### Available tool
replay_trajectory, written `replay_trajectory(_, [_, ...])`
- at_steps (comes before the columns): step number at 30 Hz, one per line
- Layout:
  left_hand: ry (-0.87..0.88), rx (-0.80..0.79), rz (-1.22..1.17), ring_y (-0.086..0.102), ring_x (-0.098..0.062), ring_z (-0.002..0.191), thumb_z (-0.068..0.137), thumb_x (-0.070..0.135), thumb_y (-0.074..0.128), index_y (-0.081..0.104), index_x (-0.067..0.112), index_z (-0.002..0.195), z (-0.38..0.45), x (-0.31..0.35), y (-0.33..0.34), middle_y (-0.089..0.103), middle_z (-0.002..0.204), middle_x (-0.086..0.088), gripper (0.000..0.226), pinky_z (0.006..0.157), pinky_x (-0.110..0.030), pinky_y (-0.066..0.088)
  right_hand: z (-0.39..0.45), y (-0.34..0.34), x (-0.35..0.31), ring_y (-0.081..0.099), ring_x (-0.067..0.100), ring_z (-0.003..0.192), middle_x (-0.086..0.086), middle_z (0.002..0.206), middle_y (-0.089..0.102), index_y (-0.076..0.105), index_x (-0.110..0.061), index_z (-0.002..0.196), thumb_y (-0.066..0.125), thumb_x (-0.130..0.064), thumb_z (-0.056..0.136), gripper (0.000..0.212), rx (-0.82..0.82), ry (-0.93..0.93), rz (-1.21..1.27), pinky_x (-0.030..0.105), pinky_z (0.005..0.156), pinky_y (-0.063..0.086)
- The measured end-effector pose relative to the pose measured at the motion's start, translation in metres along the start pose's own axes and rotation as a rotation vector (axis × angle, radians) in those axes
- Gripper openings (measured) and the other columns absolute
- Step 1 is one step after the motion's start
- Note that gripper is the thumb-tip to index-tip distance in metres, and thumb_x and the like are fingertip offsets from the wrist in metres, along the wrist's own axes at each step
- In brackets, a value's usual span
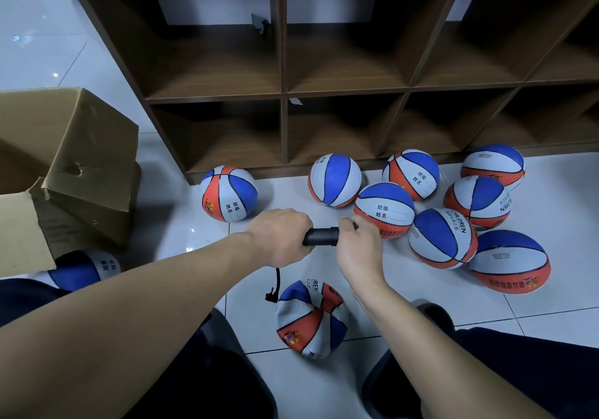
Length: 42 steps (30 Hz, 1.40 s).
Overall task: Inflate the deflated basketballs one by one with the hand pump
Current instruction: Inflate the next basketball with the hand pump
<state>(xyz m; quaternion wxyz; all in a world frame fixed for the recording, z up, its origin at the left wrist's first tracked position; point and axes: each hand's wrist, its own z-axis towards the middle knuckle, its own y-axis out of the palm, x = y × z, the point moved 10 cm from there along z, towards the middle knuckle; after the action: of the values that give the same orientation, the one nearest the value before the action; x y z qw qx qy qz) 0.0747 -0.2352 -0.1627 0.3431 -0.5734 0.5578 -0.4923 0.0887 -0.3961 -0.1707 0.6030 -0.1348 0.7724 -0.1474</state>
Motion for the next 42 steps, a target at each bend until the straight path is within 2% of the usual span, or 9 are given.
replay_trajectory(8, [0.038, 0.029, -0.006, 0.057, -0.019, 0.064, 0.1, 0.045, 0.059, 0.062, 0.025, 0.085, 0.003, -0.003, 0.001, 0.06, 0.072, 0.004, 0.025, 0.053, -0.031, 0.035, 0.009, 0.003, 0.009, 0.04, 0.015, 0.063, -0.01, 0.062, 0.041, 0.047, -0.012, 0.075, 0.054, -0.023, 0.104, 0.032, -0.068, 0.029, 0.022, 0.032, 0.061, 0.035])
replay_trajectory(11, [0.042, 0.016, -0.014, 0.06, -0.02, 0.066, 0.1, 0.045, 0.059, 0.063, 0.025, 0.086, 0.002, -0.007, 0.003, 0.061, 0.072, 0.005, 0.025, 0.056, -0.031, 0.042, 0.011, -0.001, 0.01, 0.035, 0.012, 0.058, -0.013, 0.056, 0.037, 0.042, -0.016, 0.071, 0.055, -0.02, 0.103, 0.035, -0.066, 0.025, 0.007, 0.029, 0.055, 0.032])
replay_trajectory(15, [-0.041, -0.032, -0.041, 0.065, -0.021, 0.068, 0.098, 0.044, 0.061, 0.063, 0.026, 0.081, -0.001, -0.038, 0.007, 0.064, 0.071, 0.004, 0.025, 0.061, -0.036, 0.056, 0.029, -0.034, 0.015, 0.035, 0.017, 0.064, -0.004, 0.063, 0.039, 0.044, -0.013, 0.069, 0.057, -0.017, 0.1, 0.034, 0.052, 0.061, 0.035, 0.034, 0.063, 0.035])
replay_trajectory(19, [-0.072, -0.072, -0.082, 0.065, -0.02, 0.067, 0.098, 0.043, 0.064, 0.059, 0.029, 0.075, -0.004, -0.055, 0.011, 0.065, 0.071, 0.004, 0.028, 0.058, -0.031, 0.051, 0.042, -0.057, 0.026, 0.036, 0.021, 0.063, -0.002, 0.06, 0.038, 0.042, -0.012, 0.068, 0.058, -0.018, 0.098, 0.035, 0.123, 0.112, 0.076, 0.037, 0.061, 0.036])
replay_trajectory(26, [-0.086, -0.076, -0.036, 0.068, -0.021, 0.071, 0.097, 0.047, 0.061, 0.066, 0.028, 0.085, 0.001, -0.051, 0.013, 0.067, 0.073, 0.005, 0.024, 0.069, -0.04, 0.064, 0.04, -0.055, 0.023, 0.032, 0.018, 0.058, -0.012, 0.051, 0.033, 0.037, -0.015, 0.065, 0.056, -0.015, 0.099, 0.039, 0.155, 0.111, 0.071, 0.031, 0.056, 0.032])
replay_trajectory(29, [-0.068, -0.052, -0.013, 0.066, -0.022, 0.069, 0.098, 0.046, 0.059, 0.064, 0.027, 0.083, 0.001, -0.041, 0.01, 0.065, 0.072, 0.005, 0.025, 0.064, -0.038, 0.06, 0.035, -0.046, 0.021, 0.034, 0.021, 0.063, -0.008, 0.056, 0.034, 0.037, -0.016, 0.066, 0.055, -0.016, 0.098, 0.037, 0.145, 0.103, 0.066, 0.034, 0.06, 0.033])
replay_trajectory(35, [-0.037, -0.018, 0.031, 0.064, -0.022, 0.069, 0.101, 0.042, 0.057, 0.065, 0.024, 0.087, 0.0, -0.022, 0.002, 0.063, 0.074, 0.004, 0.024, 0.051, -0.028, 0.038, 0.017, -0.016, 0.01, 0.032, 0.022, 0.065, -0.007, 0.061, 0.034, 0.033, -0.018, 0.066, 0.05, -0.015, 0.099, 0.037, 0.061, 0.059, 0.018, 0.038, 0.062, 0.029])
replay_trajectory(39, [-0.022, -0.01, 0.02, 0.058, -0.022, 0.064, 0.099, 0.041, 0.057, 0.055, 0.023, 0.078, 0.002, -0.013, 0.004, 0.06, 0.072, 0.003, 0.027, 0.053, -0.031, 0.036, 0.008, -0.001, 0.009, 0.039, 0.02, 0.063, -0.003, 0.066, 0.042, 0.041, -0.017, 0.069, 0.05, -0.024, 0.105, 0.037, 0.004, 0.053, -0.004, 0.037, 0.06, 0.033])
replay_trajectory(42, [-0.011, -0.016, 0.001, 0.056, -0.019, 0.064, 0.1, 0.042, 0.058, 0.057, 0.024, 0.08, 0.003, -0.008, 0.006, 0.06, 0.073, 0.004, 0.027, 0.052, -0.031, 0.033, 0.006, 0.01, 0.009, 0.047, 0.019, 0.066, -0.002, 0.072, 0.051, 0.049, -0.013, 0.076, 0.05, -0.031, 0.107, 0.036, -0.043, 0.045, -0.023, 0.037, 0.063, 0.039])
